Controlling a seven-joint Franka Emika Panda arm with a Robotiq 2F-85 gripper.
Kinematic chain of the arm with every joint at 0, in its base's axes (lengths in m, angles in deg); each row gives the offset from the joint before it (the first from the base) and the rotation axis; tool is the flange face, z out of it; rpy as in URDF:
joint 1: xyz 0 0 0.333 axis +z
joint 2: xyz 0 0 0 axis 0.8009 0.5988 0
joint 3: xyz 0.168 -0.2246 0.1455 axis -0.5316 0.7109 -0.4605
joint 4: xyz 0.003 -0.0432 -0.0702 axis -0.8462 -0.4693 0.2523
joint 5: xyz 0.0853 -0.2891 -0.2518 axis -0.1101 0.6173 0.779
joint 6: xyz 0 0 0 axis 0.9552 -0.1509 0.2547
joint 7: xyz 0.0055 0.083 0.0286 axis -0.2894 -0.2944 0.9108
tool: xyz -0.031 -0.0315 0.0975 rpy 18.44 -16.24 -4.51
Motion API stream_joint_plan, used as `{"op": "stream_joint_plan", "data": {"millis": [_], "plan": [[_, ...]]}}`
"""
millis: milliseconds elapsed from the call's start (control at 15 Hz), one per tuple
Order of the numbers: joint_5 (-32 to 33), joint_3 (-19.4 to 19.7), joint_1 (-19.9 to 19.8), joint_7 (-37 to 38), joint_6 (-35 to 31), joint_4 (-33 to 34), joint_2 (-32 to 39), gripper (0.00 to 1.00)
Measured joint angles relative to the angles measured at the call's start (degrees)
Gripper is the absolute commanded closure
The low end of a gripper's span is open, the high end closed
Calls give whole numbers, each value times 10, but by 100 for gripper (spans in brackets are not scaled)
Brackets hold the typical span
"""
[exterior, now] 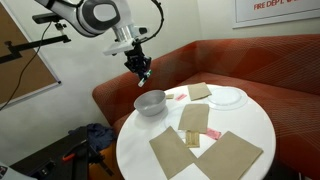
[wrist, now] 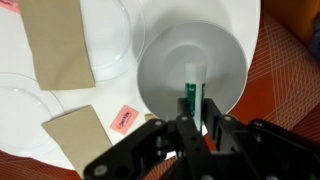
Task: Put the marker in the bowl
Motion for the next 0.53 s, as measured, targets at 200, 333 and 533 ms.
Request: {"op": "stream_joint_plan", "data": {"millis": [200, 333, 533], "plan": [[-12, -6, 0, -22, 0, 1, 17, 95], [-12, -10, 0, -29, -1, 1, 28, 95], [-11, -14, 0, -29, -12, 1, 44, 95]]}}
